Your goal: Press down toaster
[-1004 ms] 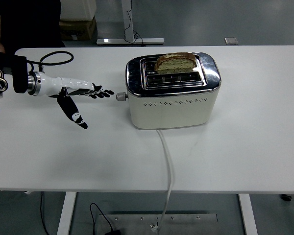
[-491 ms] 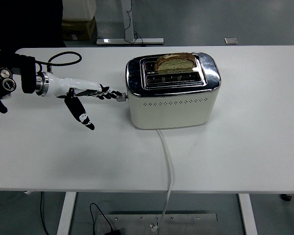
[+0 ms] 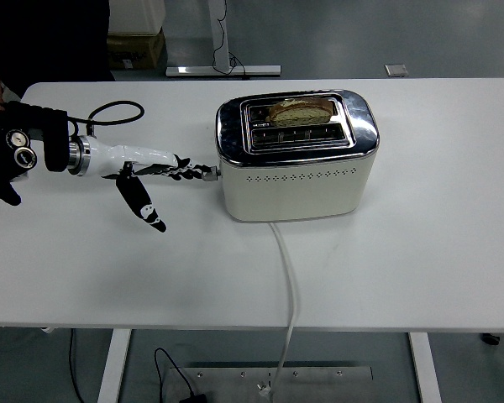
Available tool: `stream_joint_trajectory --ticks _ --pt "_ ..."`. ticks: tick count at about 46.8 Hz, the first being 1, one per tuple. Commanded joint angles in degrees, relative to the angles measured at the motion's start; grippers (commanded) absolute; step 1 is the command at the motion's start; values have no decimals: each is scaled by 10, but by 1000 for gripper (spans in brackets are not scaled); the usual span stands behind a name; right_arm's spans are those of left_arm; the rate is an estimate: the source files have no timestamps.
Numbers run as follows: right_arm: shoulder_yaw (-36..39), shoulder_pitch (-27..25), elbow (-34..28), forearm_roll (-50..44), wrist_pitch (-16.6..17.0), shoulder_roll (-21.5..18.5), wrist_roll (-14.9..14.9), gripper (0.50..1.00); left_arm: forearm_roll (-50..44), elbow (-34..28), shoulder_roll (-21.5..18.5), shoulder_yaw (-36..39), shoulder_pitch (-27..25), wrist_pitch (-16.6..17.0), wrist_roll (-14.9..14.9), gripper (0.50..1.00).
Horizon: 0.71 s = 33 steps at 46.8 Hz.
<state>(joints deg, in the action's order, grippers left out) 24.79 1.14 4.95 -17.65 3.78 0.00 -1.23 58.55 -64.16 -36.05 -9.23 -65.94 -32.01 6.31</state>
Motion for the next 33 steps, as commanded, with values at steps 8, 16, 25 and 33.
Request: stream_joint_trajectory --ticks 8,16,25,33 --pt "0 0 0 1 0 0 0 998 0 22 14 0 16 5 0 1000" --pt "0 0 0 0 0 0 0 998 0 26 15 0 26 9 0 1000" --pt "0 0 0 0 0 0 0 998 0 26 17 0 40 9 0 1000" --pt "0 0 0 0 0 0 0 998 0 26 1 -1 61 10 0 1000"
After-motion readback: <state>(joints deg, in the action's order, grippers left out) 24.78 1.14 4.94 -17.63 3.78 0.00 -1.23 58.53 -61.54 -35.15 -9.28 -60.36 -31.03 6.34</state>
